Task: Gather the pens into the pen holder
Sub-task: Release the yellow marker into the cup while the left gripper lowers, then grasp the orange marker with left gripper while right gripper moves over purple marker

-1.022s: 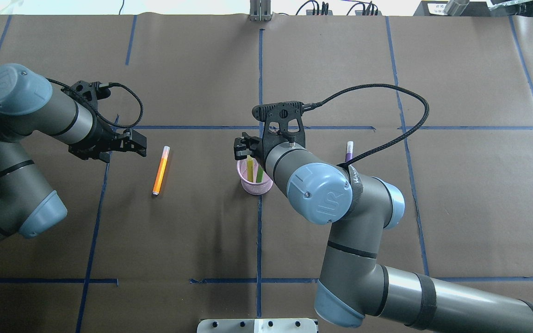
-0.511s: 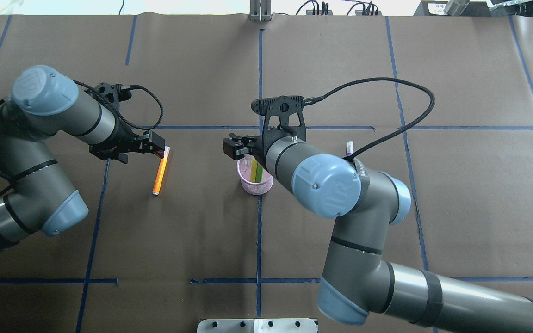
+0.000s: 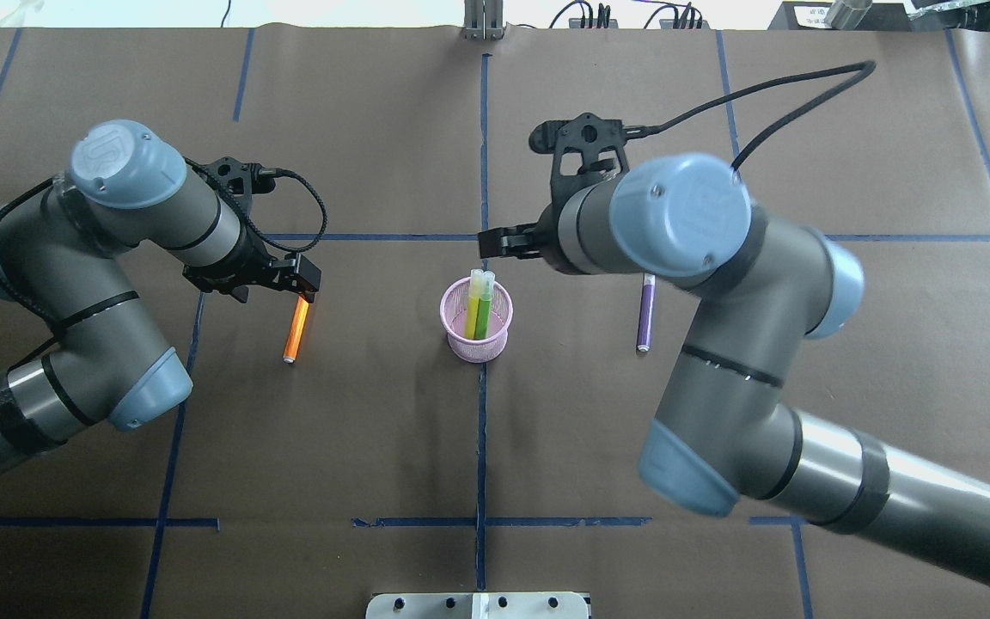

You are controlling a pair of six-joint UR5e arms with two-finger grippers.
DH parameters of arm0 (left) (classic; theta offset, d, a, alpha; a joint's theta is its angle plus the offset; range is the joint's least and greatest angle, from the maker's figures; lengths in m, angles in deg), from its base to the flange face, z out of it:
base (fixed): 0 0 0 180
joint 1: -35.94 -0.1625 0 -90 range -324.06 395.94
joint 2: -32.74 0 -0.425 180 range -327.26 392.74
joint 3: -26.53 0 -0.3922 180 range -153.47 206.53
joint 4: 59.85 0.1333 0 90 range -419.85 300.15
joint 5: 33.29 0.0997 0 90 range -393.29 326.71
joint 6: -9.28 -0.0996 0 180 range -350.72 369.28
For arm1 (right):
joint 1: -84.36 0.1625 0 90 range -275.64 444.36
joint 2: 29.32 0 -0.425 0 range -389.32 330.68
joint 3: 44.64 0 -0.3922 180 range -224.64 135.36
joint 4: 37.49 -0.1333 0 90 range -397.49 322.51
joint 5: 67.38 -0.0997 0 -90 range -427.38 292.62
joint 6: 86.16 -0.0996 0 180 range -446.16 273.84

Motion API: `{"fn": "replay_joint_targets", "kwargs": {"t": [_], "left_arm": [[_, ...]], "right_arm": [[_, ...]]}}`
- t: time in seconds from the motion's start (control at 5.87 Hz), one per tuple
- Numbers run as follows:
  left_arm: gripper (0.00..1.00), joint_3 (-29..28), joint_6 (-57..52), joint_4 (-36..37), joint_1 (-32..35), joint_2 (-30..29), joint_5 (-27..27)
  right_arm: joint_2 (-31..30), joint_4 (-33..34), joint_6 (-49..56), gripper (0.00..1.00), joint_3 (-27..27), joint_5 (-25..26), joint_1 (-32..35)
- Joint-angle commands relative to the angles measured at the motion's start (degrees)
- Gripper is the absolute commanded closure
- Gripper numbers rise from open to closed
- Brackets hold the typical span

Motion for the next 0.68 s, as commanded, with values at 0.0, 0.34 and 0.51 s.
{"fn": "replay_joint_targets", "kwargs": {"t": [0.0,0.34,0.51], "left_arm": [[0.00,-3.1,-2.3,2.8,-1.1,-2.9,2.2],[0.00,-5.4,-1.9,2.3,-2.2,-4.2,2.2],[0.07,-5.6,-2.0,2.3,-2.5,-4.4,2.2]], "right_arm": [[-0.3,11.4,0.2,0.00,3.0,-10.4,5.1],[-0.8,11.4,0.1,0.00,3.1,-10.2,5.6],[-0.9,11.4,0.2,0.00,3.1,-10.3,5.9]]}}
